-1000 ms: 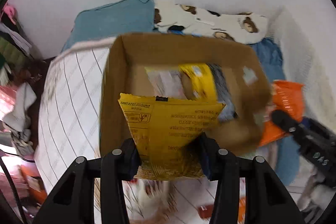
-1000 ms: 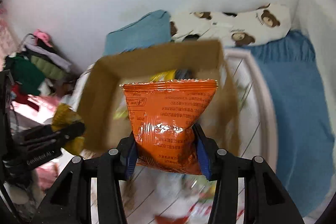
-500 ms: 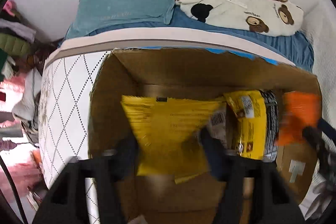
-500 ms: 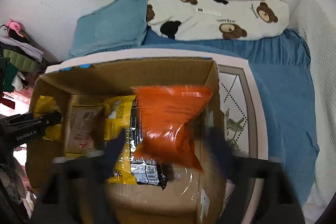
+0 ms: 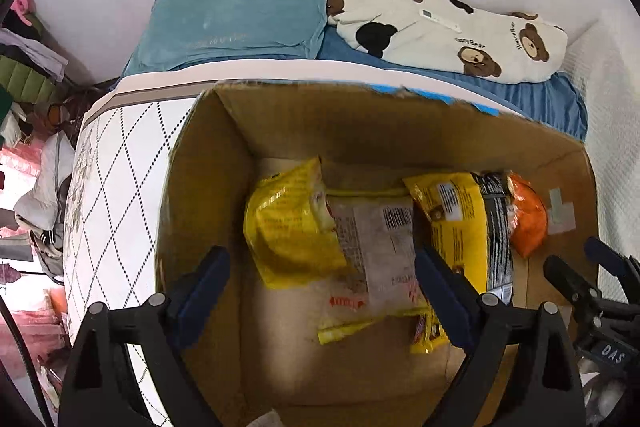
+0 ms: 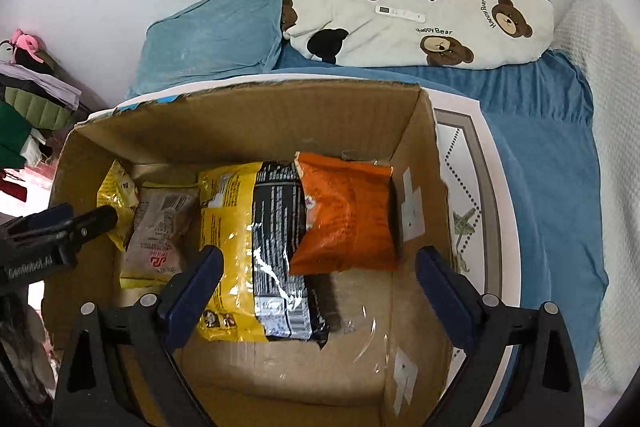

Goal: Organize snacks
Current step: 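Lower both packets into the box and release them, then grasp the white Mizz packet with the right tool while the left tool grasps the Franzzi cookie pack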

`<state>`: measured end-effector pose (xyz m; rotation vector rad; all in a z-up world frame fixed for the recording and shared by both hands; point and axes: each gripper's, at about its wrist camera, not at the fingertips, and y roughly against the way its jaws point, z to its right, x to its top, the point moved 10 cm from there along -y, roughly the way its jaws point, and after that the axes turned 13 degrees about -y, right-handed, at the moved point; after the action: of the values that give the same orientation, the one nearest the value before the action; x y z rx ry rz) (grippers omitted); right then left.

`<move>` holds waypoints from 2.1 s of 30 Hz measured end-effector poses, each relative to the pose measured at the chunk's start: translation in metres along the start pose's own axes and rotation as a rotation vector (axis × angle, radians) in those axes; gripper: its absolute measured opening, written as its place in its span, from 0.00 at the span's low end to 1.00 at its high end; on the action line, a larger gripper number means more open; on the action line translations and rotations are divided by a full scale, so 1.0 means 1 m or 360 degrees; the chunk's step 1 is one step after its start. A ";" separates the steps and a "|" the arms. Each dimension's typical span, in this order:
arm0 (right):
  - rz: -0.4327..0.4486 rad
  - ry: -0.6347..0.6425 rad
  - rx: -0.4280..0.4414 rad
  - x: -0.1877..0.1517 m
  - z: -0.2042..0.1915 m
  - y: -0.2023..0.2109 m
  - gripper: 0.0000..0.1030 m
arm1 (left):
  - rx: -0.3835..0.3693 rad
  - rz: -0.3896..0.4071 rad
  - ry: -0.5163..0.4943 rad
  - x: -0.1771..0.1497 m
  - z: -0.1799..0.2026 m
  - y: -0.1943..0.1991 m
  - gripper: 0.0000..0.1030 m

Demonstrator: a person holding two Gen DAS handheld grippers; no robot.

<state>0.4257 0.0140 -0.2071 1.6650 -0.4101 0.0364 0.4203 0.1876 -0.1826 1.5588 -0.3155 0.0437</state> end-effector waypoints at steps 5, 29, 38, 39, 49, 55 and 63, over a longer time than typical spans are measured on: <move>0.0066 -0.0015 -0.0003 -0.020 -0.002 0.019 0.96 | 0.0004 0.0107 -0.0016 -0.016 0.008 0.020 0.91; 0.0487 -0.0056 0.0189 -0.127 -0.008 0.161 0.96 | 0.0054 0.0623 -0.0097 -0.098 0.037 0.156 0.91; 0.0194 -0.0164 0.0264 -0.194 0.011 0.101 0.77 | 0.0026 0.0184 -0.0142 -0.178 0.036 0.049 0.91; 0.0156 -0.0161 0.0237 -0.201 0.014 0.088 0.69 | 0.0015 0.0121 -0.0146 -0.187 0.037 0.032 0.91; -0.0082 -0.0115 0.0157 -0.222 0.007 -0.002 0.65 | 0.0032 -0.0252 -0.0193 -0.216 0.049 -0.083 0.66; -0.0152 -0.0034 0.0025 -0.231 0.001 -0.036 0.59 | 0.0010 -0.0240 -0.0111 -0.223 0.043 -0.082 0.55; -0.0314 0.0070 0.0032 -0.299 0.006 -0.026 0.57 | -0.0139 -0.0355 0.0071 -0.291 0.039 -0.078 0.55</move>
<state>0.1530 0.0834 -0.3106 1.7145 -0.2116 -0.0696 0.1517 0.1973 -0.3249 1.4960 -0.1055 -0.1079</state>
